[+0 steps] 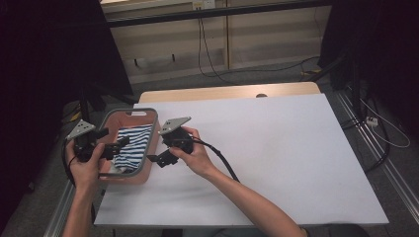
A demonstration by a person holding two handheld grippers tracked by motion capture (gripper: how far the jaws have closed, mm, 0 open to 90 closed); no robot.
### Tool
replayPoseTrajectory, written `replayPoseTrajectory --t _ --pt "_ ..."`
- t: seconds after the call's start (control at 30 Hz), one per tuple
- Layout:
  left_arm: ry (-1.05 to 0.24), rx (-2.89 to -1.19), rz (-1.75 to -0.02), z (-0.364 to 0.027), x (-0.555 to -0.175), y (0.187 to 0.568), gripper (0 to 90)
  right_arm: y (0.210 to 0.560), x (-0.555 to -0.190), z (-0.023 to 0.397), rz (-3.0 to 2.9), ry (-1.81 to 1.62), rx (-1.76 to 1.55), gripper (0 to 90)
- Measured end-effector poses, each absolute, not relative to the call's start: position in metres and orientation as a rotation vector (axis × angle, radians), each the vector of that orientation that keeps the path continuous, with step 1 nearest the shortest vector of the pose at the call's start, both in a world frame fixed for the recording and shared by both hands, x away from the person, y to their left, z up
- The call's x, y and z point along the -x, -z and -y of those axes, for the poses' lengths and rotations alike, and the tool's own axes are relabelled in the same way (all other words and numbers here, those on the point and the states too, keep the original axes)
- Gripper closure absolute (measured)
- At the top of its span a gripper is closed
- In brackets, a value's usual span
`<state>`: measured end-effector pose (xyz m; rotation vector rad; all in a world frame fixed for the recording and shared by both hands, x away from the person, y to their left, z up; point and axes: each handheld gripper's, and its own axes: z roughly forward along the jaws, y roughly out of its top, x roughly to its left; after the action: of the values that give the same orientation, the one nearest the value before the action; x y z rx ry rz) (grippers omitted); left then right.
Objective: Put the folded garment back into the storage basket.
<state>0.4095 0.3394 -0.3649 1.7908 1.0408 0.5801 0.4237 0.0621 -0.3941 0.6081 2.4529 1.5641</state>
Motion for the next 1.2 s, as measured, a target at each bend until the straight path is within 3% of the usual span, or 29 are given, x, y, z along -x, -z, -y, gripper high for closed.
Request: replayPoseTrajectory --t 1.2 --pt "-0.547 -1.818 -0.987 -0.313 -0.342 0.377 6.3 0.406 -0.389 -0.003 -2.449 -1.427 -0.723 5.3"
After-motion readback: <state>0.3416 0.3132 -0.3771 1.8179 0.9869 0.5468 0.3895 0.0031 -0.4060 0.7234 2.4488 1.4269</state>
